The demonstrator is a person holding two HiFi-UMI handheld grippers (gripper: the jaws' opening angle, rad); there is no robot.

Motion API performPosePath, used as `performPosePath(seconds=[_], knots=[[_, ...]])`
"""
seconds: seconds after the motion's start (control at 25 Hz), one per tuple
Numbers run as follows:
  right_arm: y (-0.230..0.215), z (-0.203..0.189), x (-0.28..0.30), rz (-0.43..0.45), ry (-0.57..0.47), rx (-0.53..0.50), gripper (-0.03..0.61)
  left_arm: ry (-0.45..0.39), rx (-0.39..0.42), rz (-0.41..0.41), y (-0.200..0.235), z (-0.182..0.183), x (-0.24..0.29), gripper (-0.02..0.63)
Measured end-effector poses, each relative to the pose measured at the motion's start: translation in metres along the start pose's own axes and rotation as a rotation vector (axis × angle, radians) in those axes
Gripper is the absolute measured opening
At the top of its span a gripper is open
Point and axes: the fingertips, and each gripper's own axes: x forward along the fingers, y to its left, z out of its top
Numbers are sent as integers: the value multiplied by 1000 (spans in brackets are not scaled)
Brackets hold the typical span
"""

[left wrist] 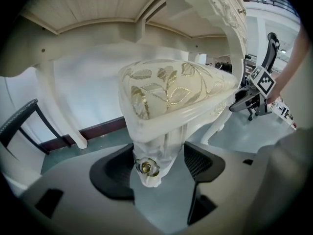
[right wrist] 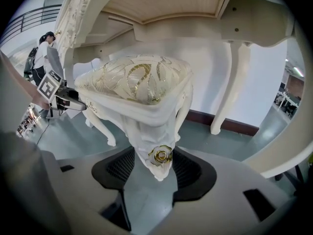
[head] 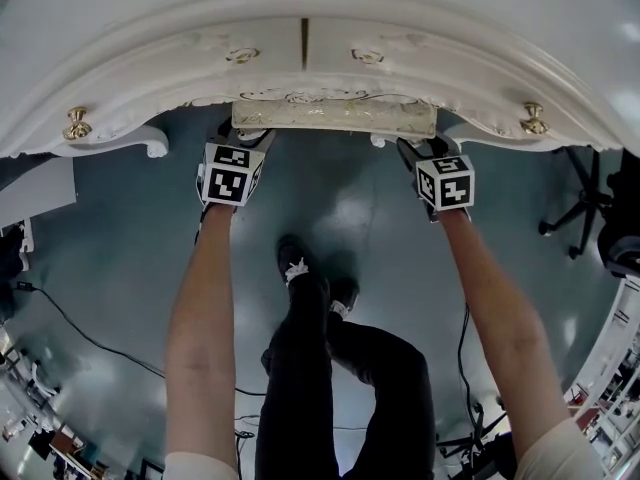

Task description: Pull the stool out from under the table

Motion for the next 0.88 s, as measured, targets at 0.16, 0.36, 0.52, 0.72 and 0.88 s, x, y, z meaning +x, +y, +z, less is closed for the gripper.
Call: performPosePath(seconds=[0.16,0.36,0.52,0.72,0.88], knots=[[9,-16,-13,5,23,9,270,27,-13,-5,-14,-13,-14,334],[26,-39,-30,15,57,17,270,69,-28,-14,-30,-34,-35,334],[37,-58,-44,18,85,26,268,99,-45,-20,-45,-50,-52,331],[52,-84,-62,19,126,37,267,128,-69,-31,-64,-71,-73,331],[62,-101,-75,15,153,45,265,147,-88,-41,-79,-85,-89,327]])
